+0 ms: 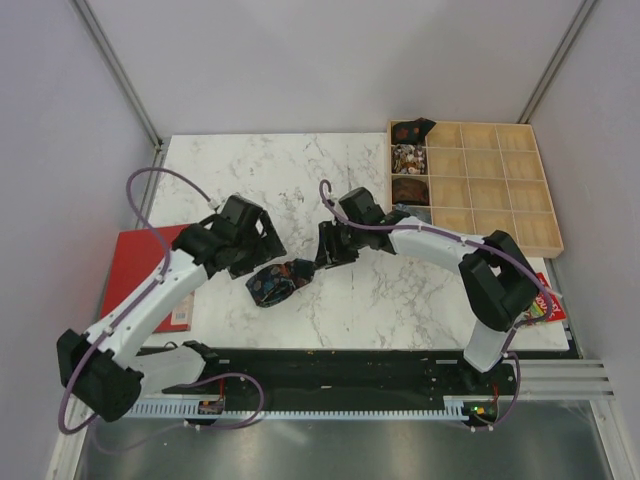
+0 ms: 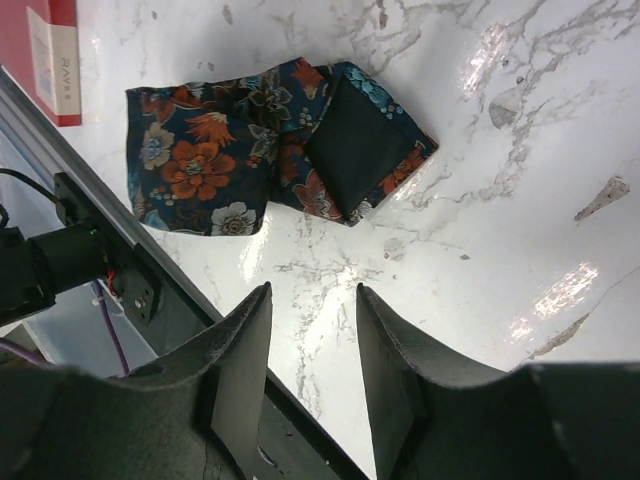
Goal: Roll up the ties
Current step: Roll the tie at the center of the board.
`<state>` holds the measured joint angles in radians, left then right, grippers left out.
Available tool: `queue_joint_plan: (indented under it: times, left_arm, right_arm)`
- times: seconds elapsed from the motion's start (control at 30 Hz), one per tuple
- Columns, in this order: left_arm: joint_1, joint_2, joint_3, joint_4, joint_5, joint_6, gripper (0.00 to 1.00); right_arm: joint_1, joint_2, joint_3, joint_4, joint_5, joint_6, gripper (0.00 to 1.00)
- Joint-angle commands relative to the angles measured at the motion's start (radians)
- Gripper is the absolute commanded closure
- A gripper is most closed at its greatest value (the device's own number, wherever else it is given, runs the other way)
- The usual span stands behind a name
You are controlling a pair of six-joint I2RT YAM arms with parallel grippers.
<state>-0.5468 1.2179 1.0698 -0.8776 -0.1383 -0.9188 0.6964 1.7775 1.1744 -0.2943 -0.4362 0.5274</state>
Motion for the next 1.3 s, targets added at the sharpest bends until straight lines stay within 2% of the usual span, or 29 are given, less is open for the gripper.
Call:
queue_joint_plan:
  times: [0.0, 0.17, 0.37, 0.7, 0.9, 1.07, 1.27]
  left_arm:
    - [0.036, -0.165, -0.117, -0.086, -0.093, -0.032, 0.10]
    - [0.085, -0.338, -0.228, -0.081, -0.087, -0.072, 0.14]
    - [0.120, -0.448, -0.307, -0.063, -0.063, -0.100, 0.17]
    - [0.139, -0.504, -0.376, -0.047, -0.035, -0.137, 0.20]
    - [0.151, -0.498, -0.384, -0.024, -0.037, -0.118, 0.20]
    - [0.162, -0.480, -0.384, 0.015, -0.015, -0.092, 0.23]
    - [0.163, -0.468, -0.445, 0.143, 0.043, -0.046, 0.21]
  right_arm:
    - [0.017, -0.065, 0.053, 0.003, -0.016, 0.020, 0.52]
    - [0.090, -0.046, 0.148, 0.000, -0.015, 0.057, 0.52]
    - [0.225, 0.084, 0.321, -0.028, 0.005, 0.106, 0.53]
    - [0.245, 0.279, 0.473, -0.028, 0.002, 0.120, 0.55]
    - [0.218, 0.326, 0.456, -0.029, -0.006, 0.095, 0.56]
    - [0.161, 0.316, 0.370, -0.020, -0.001, 0.063, 0.56]
    - [0.120, 0.312, 0.301, -0.003, -0.004, 0.031, 0.57]
